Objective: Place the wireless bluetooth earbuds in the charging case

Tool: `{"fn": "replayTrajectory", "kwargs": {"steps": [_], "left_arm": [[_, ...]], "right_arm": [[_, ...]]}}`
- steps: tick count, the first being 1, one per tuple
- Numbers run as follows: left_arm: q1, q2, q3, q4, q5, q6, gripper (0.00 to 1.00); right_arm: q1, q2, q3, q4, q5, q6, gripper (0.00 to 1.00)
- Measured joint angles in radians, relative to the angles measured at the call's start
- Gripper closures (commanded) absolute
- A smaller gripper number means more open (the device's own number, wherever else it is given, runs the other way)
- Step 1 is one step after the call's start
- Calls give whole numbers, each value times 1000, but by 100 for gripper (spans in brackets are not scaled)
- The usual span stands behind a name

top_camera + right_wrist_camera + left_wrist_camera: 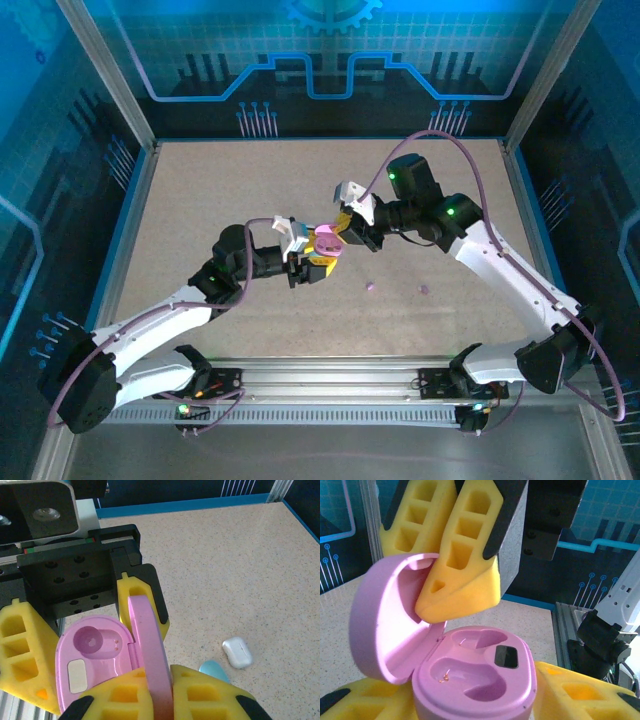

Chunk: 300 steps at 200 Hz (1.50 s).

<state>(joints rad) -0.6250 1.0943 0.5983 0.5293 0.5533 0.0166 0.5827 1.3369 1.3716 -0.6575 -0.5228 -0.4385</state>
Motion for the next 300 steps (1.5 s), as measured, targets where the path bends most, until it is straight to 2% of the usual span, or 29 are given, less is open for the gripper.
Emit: {"fn": "replayTrajectory", "kwargs": {"steps": [97,142,201,226,244,276,300], "left_arm": [[0,5,0,24,0,-18,44],[0,6,0,26,0,-23,55],[0,6,0,24,0,-22,63],[0,6,0,23,0,-22,64],[0,6,0,23,0,-22,64],[0,6,0,23,0,-21,64],[0,6,-2,31,-16,-21,64]], "right_arm": [[0,0,-3,5,0,0,87],[1,-2,-5,8,0,0,87],[1,-2,-5,8,0,0,81],[1,-2,-5,8,0,3,68],[1,-2,-5,9,1,21,54],[-6,-7,-1,22,15,90,43],[-47,-45,2,49,23,215,36]]}}
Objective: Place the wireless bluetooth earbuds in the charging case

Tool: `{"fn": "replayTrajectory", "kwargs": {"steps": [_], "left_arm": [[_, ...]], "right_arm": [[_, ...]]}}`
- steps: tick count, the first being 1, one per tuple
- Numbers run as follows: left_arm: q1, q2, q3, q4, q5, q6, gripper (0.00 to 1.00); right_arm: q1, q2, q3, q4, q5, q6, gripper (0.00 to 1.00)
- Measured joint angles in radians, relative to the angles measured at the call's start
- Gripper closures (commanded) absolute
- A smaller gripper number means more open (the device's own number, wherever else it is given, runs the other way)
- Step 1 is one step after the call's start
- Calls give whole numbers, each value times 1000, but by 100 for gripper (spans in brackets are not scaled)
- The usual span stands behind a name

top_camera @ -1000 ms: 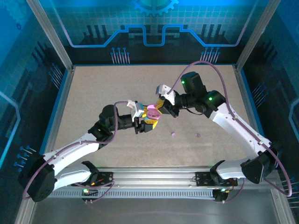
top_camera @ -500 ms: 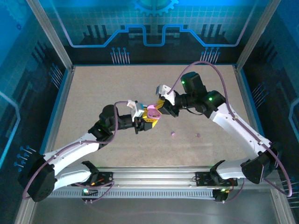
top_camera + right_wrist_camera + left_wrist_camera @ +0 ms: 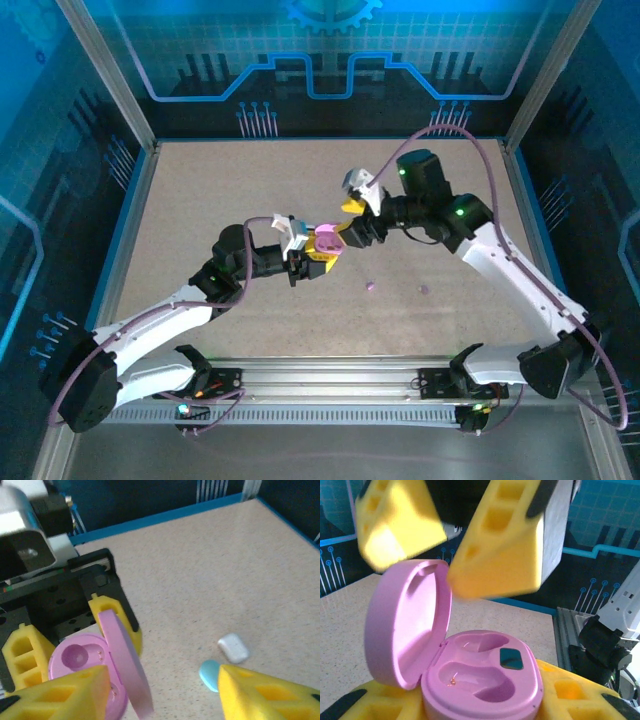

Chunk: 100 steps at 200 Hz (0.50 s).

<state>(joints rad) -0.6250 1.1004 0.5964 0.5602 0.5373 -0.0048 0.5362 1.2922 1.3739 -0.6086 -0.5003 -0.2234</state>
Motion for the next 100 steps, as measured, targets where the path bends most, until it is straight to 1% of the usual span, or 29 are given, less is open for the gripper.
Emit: {"fn": "replayTrajectory", "kwargs": {"steps": [21,44,73,87,100], "left_arm": [[0,-4,-21,21,-29,0,64],[0,-12,-56,52,-65,-1,64],[0,-19,-90,109,-94,-16,64],[0,-21,-106,141,-105,-24,64],[0,-21,-116,164,-112,-27,64]], "right_arm": [[-68,-76,-3,37,35,154,35],[-141,-185,-50,56,143,336,43],[-266,-291,-216,15,275,578,50],[-324,-299,-315,-26,308,679,51],[-351,-275,-402,-66,325,742,52]]}}
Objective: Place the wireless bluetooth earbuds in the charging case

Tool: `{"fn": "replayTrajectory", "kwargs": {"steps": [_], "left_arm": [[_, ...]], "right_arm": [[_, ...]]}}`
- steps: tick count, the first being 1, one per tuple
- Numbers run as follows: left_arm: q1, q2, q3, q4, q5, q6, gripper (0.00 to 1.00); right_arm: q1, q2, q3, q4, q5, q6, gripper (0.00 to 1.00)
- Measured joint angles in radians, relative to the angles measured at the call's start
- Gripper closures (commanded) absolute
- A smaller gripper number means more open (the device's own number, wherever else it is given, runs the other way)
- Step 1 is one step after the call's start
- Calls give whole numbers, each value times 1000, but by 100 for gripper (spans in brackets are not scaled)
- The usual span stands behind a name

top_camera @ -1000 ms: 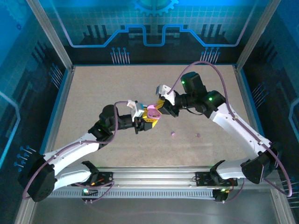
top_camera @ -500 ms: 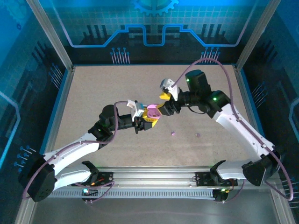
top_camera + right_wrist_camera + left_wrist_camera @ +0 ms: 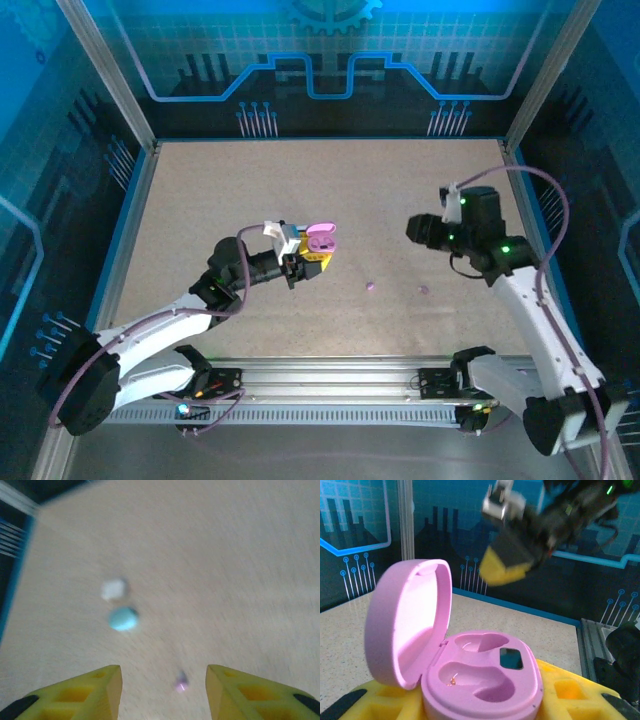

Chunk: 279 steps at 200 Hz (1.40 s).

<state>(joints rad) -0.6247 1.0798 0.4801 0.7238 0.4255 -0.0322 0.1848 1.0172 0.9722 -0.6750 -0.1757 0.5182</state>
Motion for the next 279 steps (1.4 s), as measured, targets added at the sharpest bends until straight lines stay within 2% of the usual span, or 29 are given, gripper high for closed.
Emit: {"fn": "replayTrajectory", "kwargs": {"steps": [25,80,102,189,279], "left_arm": [[0,0,-10,29,-6,-15,64],[0,-4,-19,60,-13,-21,64],[0,-10,-21,60,-15,-21,64],[0,-9,-21,60,-14,-22,64],[0,-9,-21,60,-15,-21,64]], "right_arm": [[-5,61,-106,-95,37,71,52],[-51,105,-283,-111,82,141,52],[-90,128,-295,-101,86,141,57],[-112,227,-339,11,-26,166,53],[-112,313,-341,88,-22,170,53]]}}
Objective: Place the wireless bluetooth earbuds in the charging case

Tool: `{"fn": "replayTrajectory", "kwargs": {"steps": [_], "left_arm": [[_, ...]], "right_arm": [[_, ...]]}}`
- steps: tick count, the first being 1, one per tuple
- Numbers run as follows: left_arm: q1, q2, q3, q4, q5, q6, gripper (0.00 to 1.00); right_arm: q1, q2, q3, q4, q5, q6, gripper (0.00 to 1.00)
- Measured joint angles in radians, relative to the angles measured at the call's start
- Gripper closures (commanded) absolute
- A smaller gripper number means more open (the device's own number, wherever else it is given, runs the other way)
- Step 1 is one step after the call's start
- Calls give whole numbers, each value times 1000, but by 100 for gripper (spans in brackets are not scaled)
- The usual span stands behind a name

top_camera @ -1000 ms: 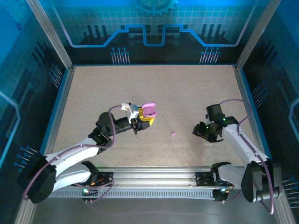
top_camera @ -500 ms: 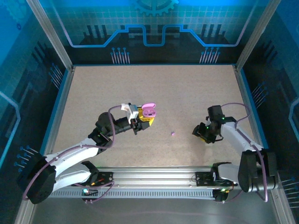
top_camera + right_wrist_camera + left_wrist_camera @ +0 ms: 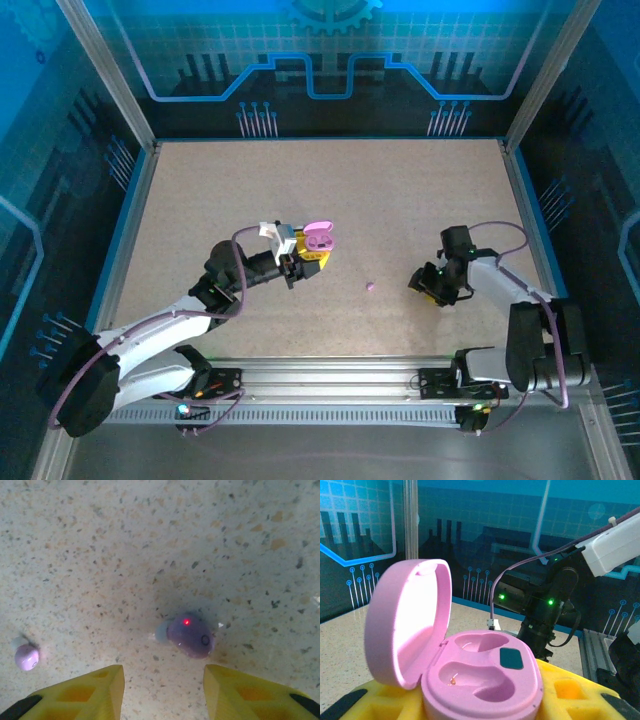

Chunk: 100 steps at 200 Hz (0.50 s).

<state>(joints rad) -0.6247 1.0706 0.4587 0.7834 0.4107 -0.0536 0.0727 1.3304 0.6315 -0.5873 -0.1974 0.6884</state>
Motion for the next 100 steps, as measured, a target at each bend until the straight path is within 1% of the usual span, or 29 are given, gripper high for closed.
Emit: {"fn": "replayTrajectory", "kwargs": {"steps": [29,100], "left_arm": [[0,0,0,-3,0,0,63],[0,0,0,-16,-4,0,63]], "right_arm": [[0,46,22,9,11,-8,53],[0,108,89,30,32,-64,58]]}}
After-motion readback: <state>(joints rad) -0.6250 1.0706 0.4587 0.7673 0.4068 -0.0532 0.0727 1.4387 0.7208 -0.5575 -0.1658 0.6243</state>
